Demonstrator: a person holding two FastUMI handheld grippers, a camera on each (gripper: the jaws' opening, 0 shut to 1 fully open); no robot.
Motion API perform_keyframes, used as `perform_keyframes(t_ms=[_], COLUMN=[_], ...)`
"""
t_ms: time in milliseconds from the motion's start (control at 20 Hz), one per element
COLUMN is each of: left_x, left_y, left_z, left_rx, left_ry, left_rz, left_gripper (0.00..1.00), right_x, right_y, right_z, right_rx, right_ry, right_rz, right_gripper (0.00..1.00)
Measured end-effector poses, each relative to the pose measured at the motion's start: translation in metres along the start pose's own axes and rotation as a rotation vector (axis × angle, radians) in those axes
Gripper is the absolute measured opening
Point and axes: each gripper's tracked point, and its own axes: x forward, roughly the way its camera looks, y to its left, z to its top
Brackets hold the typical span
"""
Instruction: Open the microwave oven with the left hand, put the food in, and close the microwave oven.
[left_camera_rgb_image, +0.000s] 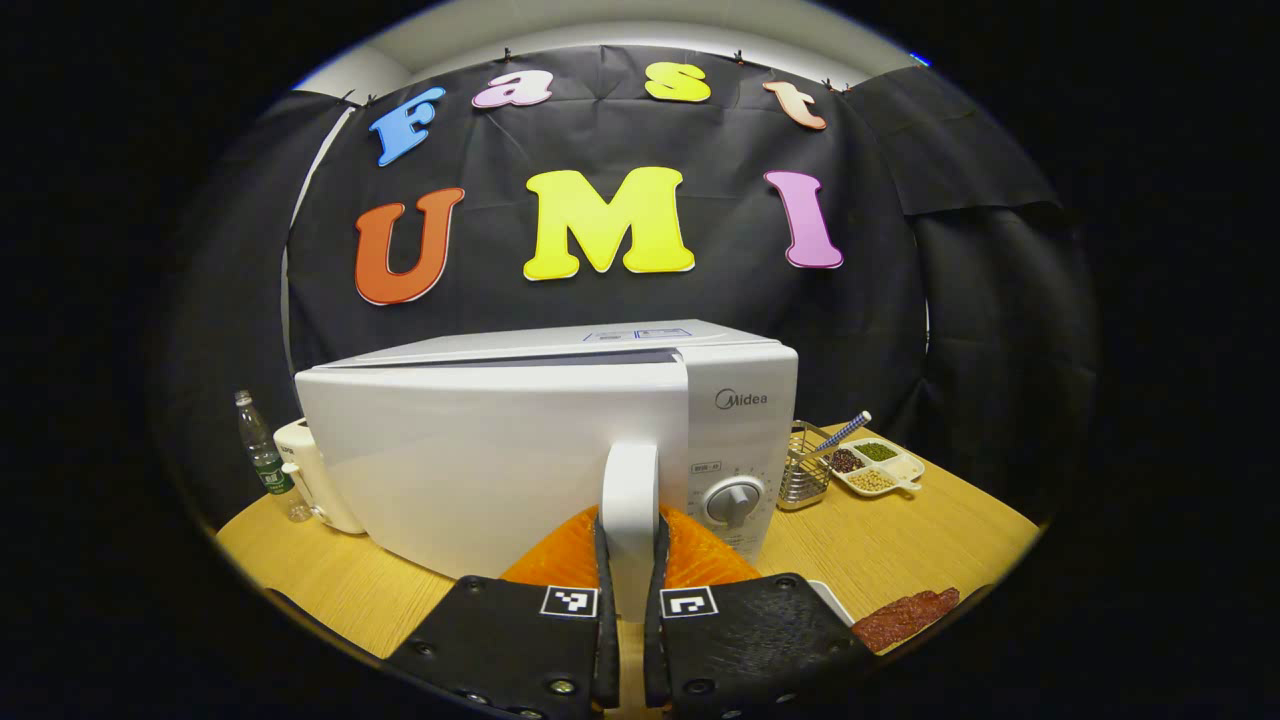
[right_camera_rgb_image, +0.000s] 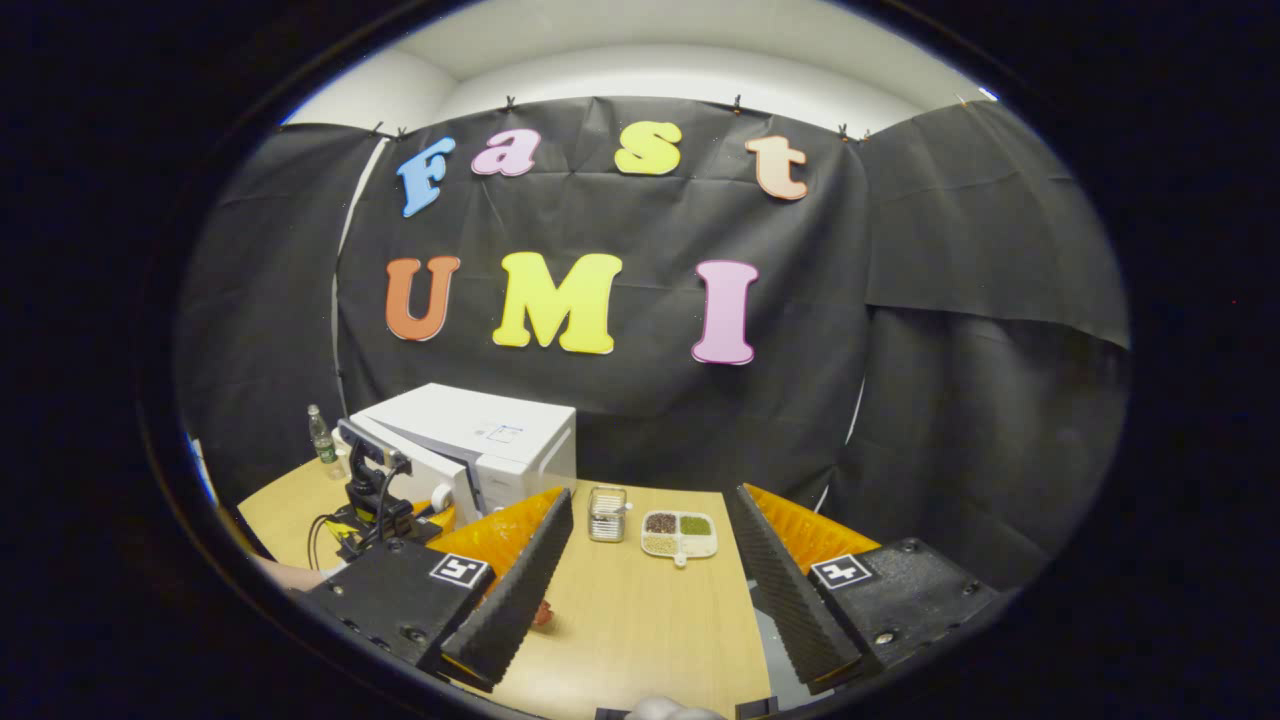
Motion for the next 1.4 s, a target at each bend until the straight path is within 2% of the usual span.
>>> perform_keyframes(t_ms=[50,100,150,200,300,350,400,450,500,550,600,650,700,750,800,850,900,950,1150,1200,1250,1300,1400], left_x=[-0.009,-0.016,-0.023,-0.03,-0.043,-0.05,-0.056,-0.056,-0.056,-0.059,-0.062,-0.066,-0.066,-0.068,-0.073,-0.077,-0.082,-0.087,-0.113,-0.121,-0.129,-0.139,-0.158], left_y=[0.002,0.005,0.009,0.013,0.018,0.02,0.027,0.034,0.04,0.043,0.046,0.051,0.053,0.053,0.055,0.057,0.061,0.063,0.079,0.086,0.092,0.099,0.118], left_z=[-0.002,-0.002,-0.003,-0.005,-0.01,-0.011,-0.01,-0.01,-0.01,-0.01,-0.009,-0.003,0.003,0.001,-0.001,-0.001,-0.002,-0.003,-0.008,-0.01,-0.012,-0.015,-0.019], left_rx=[-0.004,0.013,0.015,0.003,-0.011,-0.004,0.024,0.048,0.058,0.061,0.059,0.063,0.056,0.054,0.057,0.063,0.066,0.063,0.078,0.078,0.074,0.071,0.075], left_ry=[0.007,0.013,0.014,0.024,0.046,0.051,0.052,0.042,0.048,0.052,0.053,0.033,0.015,0.022,0.033,0.028,0.03,0.031,0.047,0.052,0.057,0.062,0.065], left_rz=[0.008,0.014,0.023,0.031,0.044,0.052,0.077,0.1,0.105,0.111,0.114,0.131,0.115,0.108,0.108,0.107,0.107,0.108,0.123,0.13,0.138,0.149,0.177], left_gripper=[0.08,0.17,0.09,0.08,0.09,0.14,0.16,0.27,0.32,0.55,0.68,0.78,0.8,0.94,0.95,0.88,0.95,0.95,0.95,0.95,0.95,0.95,0.95], right_x=[-0.002,-0.003,-0.005,-0.008,-0.015,-0.018,-0.02,-0.023,-0.026,-0.029,-0.03,-0.031,-0.033,-0.034,-0.034,-0.035,-0.036,-0.036,-0.043,-0.045,-0.048,-0.05,-0.055], right_y=[0.005,0.011,0.015,0.017,0.025,0.029,0.033,0.036,0.039,0.041,0.042,0.042,0.043,0.044,0.045,0.046,0.048,0.05,0.064,0.07,0.076,0.082,0.094], right_z=[0.0,-0.002,-0.004,-0.004,-0.001,-0.001,-0.001,-0.001,0.001,0.0,0.0,0.001,-0.001,-0.002,-0.003,-0.004,-0.005,-0.005,-0.008,-0.009,-0.01,-0.012,-0.014], right_rx=[0.004,0.004,0.002,0.001,0.006,0.005,0.004,0.002,0.003,0.006,0.012,0.02,0.025,0.03,0.035,0.033,0.032,0.033,0.04,0.04,0.041,0.041,0.026], right_ry=[0.0,0.006,0.009,0.009,-0.003,-0.005,-0.008,-0.013,-0.018,-0.017,-0.019,-0.024,-0.021,-0.018,-0.016,-0.013,-0.013,-0.012,-0.011,-0.01,-0.009,-0.01,-0.012], right_rz=[0.007,0.019,0.023,0.027,0.034,0.037,0.043,0.047,0.053,0.055,0.056,0.056,0.056,0.058,0.059,0.059,0.061,0.065,0.086,0.095,0.104,0.112,0.125], right_gripper=[0.96,1.0,0.96,1.0,1.0,0.96,1.0,1.0,1.0,0.96,1.0,1.0,1.0,1.0,1.0,0.96,0.96,1.0,1.0,0.96,1.0,1.0,0.95])
